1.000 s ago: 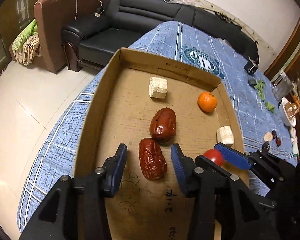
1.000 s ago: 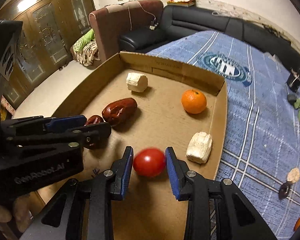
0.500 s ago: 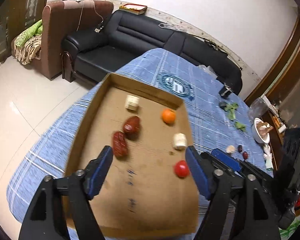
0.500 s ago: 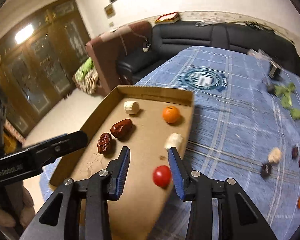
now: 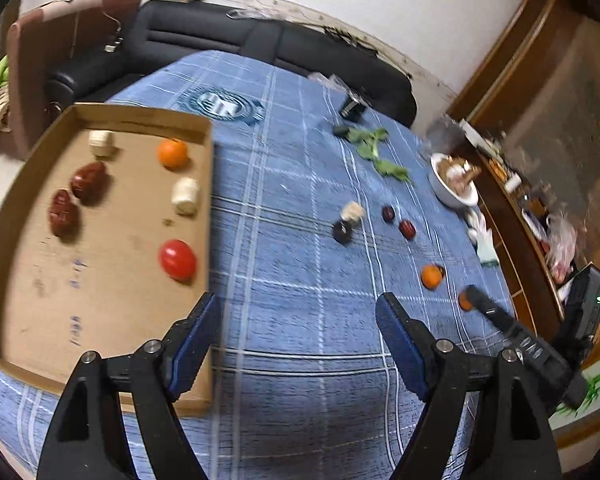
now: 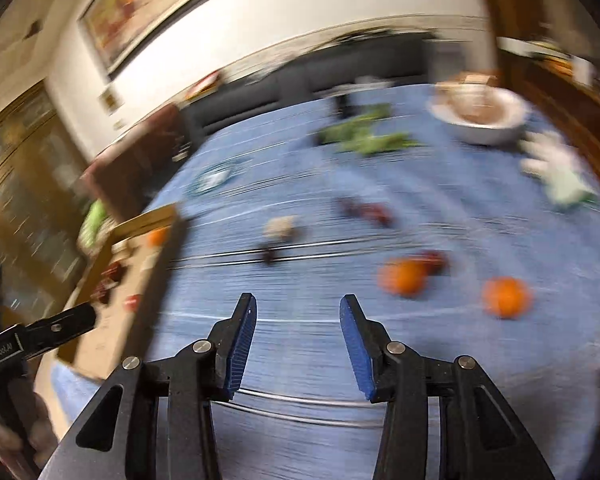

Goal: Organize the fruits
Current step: 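Move both open tools back toward the oranges on the tablecloth, then grasp a small orange with the left tool while the right tool grasps another orange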

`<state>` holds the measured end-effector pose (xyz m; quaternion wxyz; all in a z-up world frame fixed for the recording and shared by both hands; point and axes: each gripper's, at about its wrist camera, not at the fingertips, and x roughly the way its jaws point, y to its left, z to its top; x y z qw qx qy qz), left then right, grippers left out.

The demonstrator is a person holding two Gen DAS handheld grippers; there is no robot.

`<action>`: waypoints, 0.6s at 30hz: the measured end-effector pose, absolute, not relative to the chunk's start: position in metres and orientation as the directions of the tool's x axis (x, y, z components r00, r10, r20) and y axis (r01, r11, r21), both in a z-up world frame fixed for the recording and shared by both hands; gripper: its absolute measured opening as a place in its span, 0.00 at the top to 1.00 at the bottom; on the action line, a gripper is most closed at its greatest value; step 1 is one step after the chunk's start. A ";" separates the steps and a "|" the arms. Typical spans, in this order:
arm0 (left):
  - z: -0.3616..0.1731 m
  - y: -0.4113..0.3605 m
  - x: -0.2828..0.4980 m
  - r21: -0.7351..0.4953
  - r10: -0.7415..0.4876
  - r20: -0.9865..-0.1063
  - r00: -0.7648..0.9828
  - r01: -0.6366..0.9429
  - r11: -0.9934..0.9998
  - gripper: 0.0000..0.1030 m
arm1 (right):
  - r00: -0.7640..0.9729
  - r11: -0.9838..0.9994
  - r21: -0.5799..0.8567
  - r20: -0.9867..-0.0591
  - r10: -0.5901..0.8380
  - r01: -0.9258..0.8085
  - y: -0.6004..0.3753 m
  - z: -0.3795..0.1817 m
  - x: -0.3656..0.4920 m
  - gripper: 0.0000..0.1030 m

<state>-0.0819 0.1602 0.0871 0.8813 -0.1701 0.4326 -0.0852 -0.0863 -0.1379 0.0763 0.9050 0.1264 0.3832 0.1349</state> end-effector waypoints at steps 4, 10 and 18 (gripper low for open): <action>0.074 0.137 -0.074 -0.374 -0.323 -0.755 0.570 0.029 0.927 0.23 | 0.700 0.947 0.322 -0.676 0.230 0.000 -0.203 0.071 -0.096 0.52; 0.067 0.120 -0.073 -0.338 -0.312 -0.771 0.556 0.058 0.939 0.23 | 0.699 0.935 0.350 -0.682 0.213 0.056 -0.228 0.061 -0.094 0.51; 0.063 0.121 -0.074 -0.309 -0.279 -0.765 0.580 0.050 0.950 0.23 | 0.698 0.939 0.339 -0.685 0.208 0.053 -0.223 0.049 -0.078 0.51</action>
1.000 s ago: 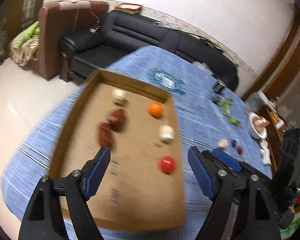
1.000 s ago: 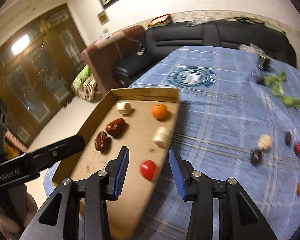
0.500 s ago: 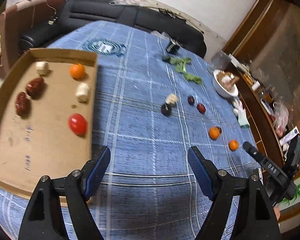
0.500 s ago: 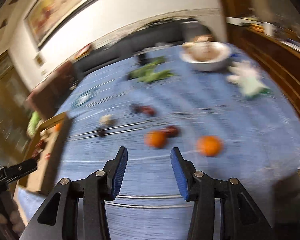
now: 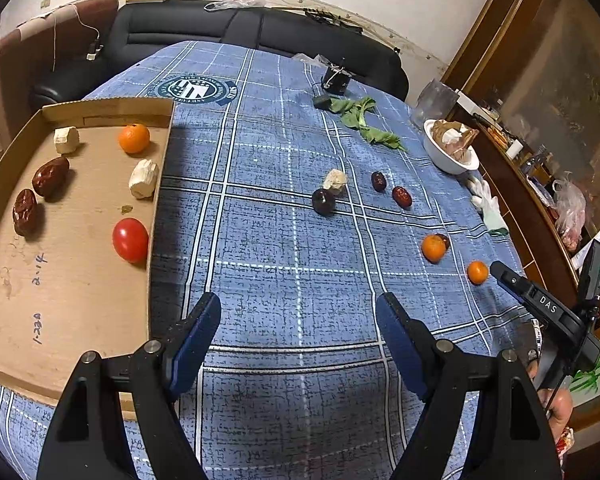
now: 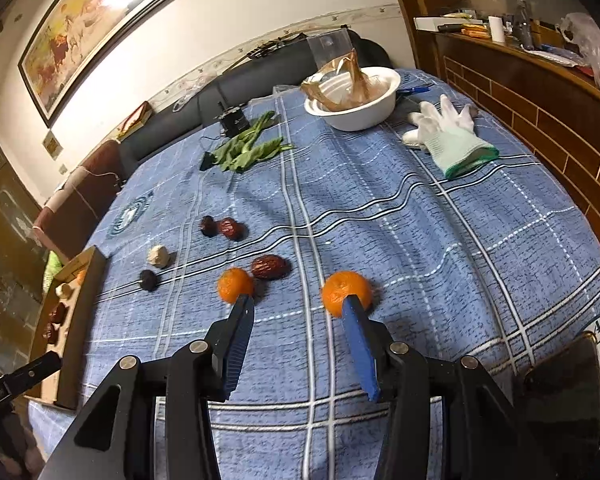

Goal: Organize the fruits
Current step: 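Grasp a small orange with the left tool while the right tool grasps another orange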

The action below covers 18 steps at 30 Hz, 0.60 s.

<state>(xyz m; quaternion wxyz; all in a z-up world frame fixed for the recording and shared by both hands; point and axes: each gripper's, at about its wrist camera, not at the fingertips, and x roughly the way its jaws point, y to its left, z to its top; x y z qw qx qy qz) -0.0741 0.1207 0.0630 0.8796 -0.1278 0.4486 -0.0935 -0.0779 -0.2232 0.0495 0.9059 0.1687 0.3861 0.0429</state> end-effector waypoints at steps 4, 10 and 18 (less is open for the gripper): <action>0.056 0.115 -0.069 -0.307 -0.287 -0.777 0.560 0.061 0.950 0.23 | 0.697 0.955 0.285 -0.701 0.148 0.084 -0.229 0.043 -0.076 0.51; 0.054 0.096 -0.061 -0.297 -0.311 -0.777 0.547 0.117 0.948 0.24 | 0.677 0.971 0.224 -0.728 0.111 0.082 -0.229 0.036 -0.066 0.52; 0.056 0.053 -0.041 -0.259 -0.346 -0.781 0.520 0.235 0.937 0.41 | 0.657 0.994 0.103 -0.752 0.046 0.048 -0.212 0.025 -0.050 0.52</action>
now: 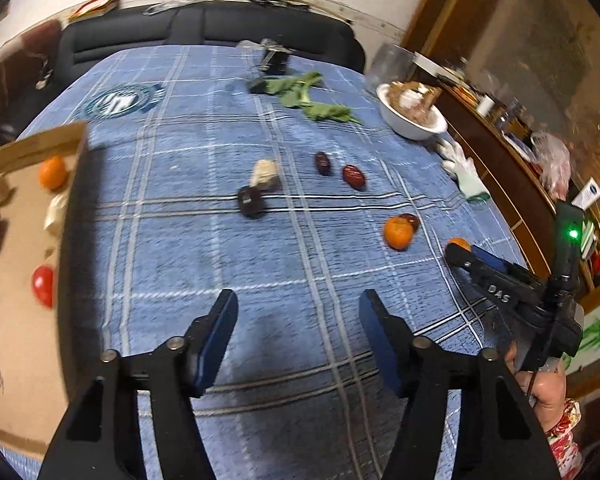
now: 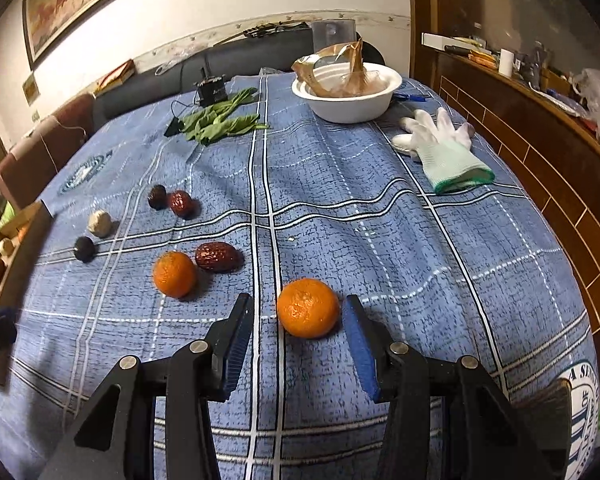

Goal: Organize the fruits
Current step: 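Grasp a small orange with the left tool while the right tool grasps another orange, then carry both oranges over the cardboard tray and lower them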

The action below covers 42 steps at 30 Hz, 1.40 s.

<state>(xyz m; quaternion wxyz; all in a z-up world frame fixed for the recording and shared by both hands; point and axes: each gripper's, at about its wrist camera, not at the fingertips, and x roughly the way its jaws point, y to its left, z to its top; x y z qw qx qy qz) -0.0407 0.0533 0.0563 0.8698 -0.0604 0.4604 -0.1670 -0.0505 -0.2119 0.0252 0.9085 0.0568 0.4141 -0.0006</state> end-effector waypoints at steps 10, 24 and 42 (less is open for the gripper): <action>0.036 -0.009 -0.007 -0.222 -0.367 -0.807 0.462 0.338 0.915 0.41 | 0.664 0.989 0.128 -0.746 0.045 0.076 -0.222 0.020 -0.047 0.60; 0.015 -0.070 0.026 -0.198 -0.421 -0.798 0.432 0.471 0.860 0.71 | 0.672 0.978 0.188 -0.736 0.081 0.088 -0.237 0.019 -0.048 0.60; 0.039 -0.039 -0.004 -0.217 -0.430 -0.757 0.493 0.431 0.876 0.74 | 0.686 0.980 0.193 -0.719 0.110 0.046 -0.232 0.021 -0.051 0.67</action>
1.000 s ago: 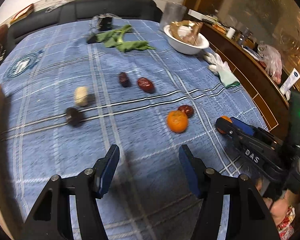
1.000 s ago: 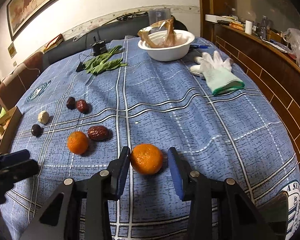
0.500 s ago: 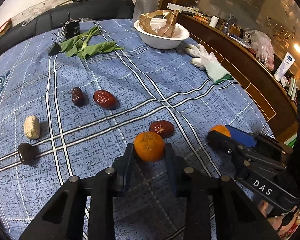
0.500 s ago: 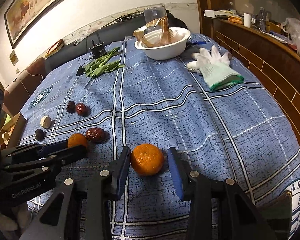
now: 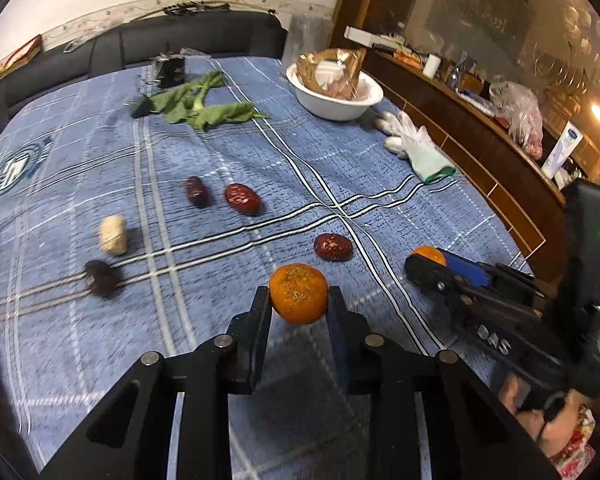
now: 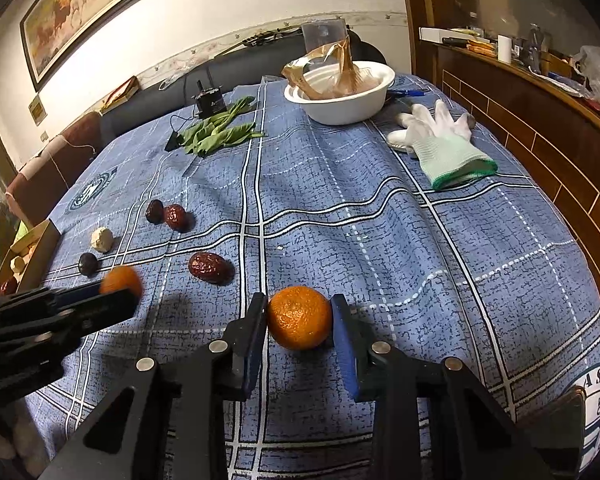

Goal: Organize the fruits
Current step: 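Carry both oranges over the cardboard tray and lower them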

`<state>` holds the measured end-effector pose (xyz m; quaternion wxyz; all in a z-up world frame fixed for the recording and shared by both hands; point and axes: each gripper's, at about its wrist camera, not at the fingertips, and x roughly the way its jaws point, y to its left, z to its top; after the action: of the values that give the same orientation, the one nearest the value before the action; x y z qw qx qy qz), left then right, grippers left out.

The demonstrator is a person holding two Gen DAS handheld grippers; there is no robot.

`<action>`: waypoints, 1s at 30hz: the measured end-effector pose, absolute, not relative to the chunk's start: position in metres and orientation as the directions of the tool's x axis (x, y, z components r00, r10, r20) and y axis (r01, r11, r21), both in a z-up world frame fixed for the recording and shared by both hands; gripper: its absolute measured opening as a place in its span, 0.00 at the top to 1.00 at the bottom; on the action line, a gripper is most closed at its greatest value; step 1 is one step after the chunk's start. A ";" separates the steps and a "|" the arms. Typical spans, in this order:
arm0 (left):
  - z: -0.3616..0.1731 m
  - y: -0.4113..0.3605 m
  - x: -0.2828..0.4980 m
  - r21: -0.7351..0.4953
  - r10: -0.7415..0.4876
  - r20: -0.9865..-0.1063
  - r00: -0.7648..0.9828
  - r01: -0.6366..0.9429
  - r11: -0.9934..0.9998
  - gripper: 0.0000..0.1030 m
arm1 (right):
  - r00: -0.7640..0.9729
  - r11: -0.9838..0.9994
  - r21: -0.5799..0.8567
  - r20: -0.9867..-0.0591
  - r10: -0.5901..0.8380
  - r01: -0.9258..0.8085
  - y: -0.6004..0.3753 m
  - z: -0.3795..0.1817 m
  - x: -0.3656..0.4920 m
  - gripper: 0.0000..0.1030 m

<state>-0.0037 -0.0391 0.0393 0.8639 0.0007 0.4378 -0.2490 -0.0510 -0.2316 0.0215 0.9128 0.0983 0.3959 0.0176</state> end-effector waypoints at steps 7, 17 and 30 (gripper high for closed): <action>0.053 0.011 -0.032 -0.273 -0.421 -0.725 0.546 0.334 0.902 0.74 | 0.696 0.981 0.188 -0.711 0.099 0.052 -0.232 0.024 -0.053 0.67; 0.071 0.121 -0.064 -0.303 -0.313 -0.696 0.646 0.131 0.944 0.74 | 0.691 0.987 0.156 -0.717 0.087 0.038 -0.220 0.031 -0.058 0.67; 0.057 0.279 -0.089 -0.356 -0.113 -0.715 0.690 -0.219 0.909 0.74 | 0.657 0.944 0.199 -0.679 0.327 -0.265 -0.098 0.083 -0.071 0.66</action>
<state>-0.0891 0.2785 0.0569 0.8945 -0.2117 0.3926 0.0296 -0.0709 -0.0980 0.0832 0.9092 0.0412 0.3811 0.1628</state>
